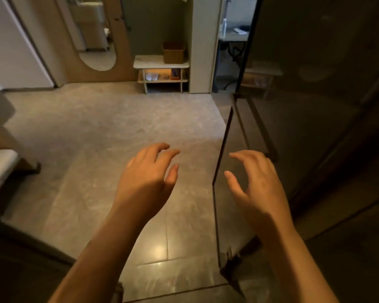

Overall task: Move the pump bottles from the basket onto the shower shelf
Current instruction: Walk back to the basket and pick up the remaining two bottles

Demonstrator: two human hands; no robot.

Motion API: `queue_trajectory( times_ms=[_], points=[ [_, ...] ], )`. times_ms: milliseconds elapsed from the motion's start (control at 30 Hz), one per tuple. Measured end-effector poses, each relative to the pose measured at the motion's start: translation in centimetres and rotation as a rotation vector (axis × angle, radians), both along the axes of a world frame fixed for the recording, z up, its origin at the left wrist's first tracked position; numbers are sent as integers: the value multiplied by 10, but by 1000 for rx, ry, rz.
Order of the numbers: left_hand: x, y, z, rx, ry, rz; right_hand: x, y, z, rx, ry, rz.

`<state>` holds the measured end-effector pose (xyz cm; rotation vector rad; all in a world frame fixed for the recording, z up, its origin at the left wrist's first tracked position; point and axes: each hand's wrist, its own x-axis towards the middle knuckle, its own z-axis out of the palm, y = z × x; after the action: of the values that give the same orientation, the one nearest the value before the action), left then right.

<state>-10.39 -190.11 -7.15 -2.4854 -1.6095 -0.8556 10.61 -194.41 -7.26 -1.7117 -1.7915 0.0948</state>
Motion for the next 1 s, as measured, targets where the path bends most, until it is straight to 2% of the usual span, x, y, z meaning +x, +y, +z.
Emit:
queue_trajectory(
  times_ms=[333,567,767,1000],
  points=[
    [-62,72,-17,-59,5,191,-53,111,-23,-87,0,156],
    [-63,187,-14,-31,27,270,-61,245,-22,-78,-6,204],
    [-43,305,-3,-30,46,251,-51,354,-17,-75,2,222],
    [-62,382,-16,-48,-5,309,-58,449,-32,-128,-15,247]
  ],
)
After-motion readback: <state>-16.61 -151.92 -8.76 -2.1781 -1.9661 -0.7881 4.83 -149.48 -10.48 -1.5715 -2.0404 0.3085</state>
